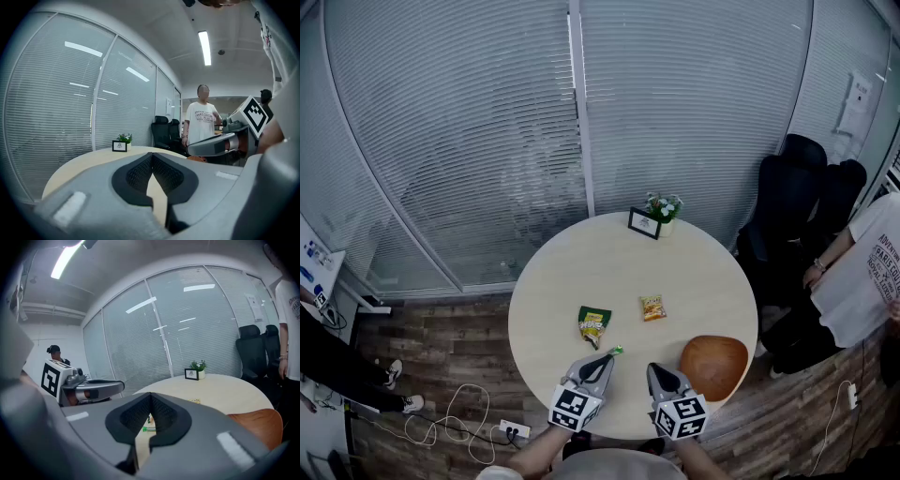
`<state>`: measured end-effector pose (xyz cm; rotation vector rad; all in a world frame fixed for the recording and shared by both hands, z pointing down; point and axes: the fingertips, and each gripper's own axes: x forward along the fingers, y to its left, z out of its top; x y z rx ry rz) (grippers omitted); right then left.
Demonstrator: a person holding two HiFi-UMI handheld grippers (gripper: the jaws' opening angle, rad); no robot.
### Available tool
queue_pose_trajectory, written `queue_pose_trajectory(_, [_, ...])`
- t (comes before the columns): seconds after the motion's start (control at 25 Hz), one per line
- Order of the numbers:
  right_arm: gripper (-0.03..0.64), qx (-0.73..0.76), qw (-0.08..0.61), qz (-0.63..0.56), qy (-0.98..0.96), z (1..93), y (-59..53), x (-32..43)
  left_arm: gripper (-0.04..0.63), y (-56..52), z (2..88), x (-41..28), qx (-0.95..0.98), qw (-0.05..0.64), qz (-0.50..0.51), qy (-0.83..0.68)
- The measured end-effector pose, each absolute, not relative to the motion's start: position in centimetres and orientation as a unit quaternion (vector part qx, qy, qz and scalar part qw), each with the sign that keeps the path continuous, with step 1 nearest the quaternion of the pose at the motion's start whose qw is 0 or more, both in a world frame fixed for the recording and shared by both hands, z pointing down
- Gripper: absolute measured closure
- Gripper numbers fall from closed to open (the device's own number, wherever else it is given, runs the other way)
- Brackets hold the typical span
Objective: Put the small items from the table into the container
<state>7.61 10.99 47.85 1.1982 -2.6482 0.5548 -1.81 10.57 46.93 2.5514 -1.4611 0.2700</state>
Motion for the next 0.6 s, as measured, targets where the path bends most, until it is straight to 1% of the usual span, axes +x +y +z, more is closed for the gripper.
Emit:
queue_pose_trajectory(0.12, [0.615,0.398,0.090,0.185,-0.894,47.8,11.1,9.2,0.598,10.8,47.1,-0.5,0.855,0.098,0.093,-0.500])
queue_pose_trajectory(0.4, [0.614,0.356,0.062,0.167,-0.917,46.6,11.8,12.1,0.598,11.3,47.8,1.8,0.835,0.101,0.106,-0.531])
queue_pose_trajectory(0.6, [0.614,0.337,0.069,0.176,-0.922,47.4,11.5,12.2,0.598,10.8,47.8,1.8,0.817,0.109,0.101,-0.557])
